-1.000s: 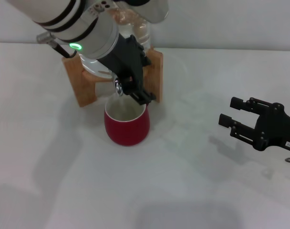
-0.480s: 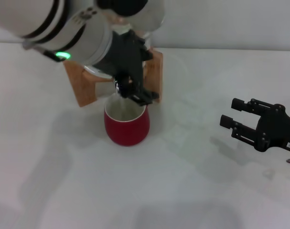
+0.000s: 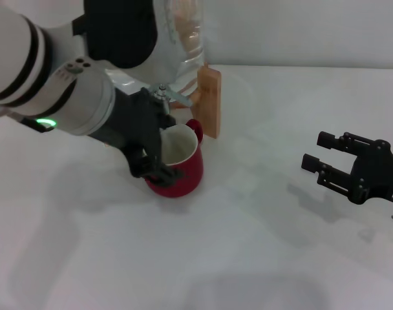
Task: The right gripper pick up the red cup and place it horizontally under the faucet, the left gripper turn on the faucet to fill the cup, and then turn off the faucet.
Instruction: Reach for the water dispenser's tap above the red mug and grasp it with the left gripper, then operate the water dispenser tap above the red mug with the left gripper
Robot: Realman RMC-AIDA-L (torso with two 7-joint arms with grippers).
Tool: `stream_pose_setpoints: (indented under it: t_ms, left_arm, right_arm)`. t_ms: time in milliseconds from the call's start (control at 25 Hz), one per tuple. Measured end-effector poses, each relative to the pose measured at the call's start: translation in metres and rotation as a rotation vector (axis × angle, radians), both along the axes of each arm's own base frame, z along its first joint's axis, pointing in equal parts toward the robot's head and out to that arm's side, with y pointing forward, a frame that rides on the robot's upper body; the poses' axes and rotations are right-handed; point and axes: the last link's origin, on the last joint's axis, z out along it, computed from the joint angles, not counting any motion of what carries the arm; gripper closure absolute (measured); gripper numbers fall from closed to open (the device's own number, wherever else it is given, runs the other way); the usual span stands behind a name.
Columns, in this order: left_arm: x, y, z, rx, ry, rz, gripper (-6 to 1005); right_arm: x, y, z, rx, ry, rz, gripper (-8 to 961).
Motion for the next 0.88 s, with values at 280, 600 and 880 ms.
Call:
stream_pose_setpoints:
  t_ms: [280, 600, 880]
  left_arm:
    - [-0.010, 0.007, 0.003, 0.053, 0.046, 0.024, 183]
    - [-0.011, 0.008, 0.001, 0.053, 0.051, 0.022, 183]
    - [-0.009, 0.011, 0.001, 0.066, 0.047, 0.009, 183]
  right_arm:
    - [0.000, -0.001, 0.000, -0.001, 0.000, 0.000, 410]
    - [0.000, -0.001, -0.002, -0.002, 0.002, -0.001, 410]
    - [0.000, -0.001, -0.002, -0.002, 0.003, -0.001, 410]
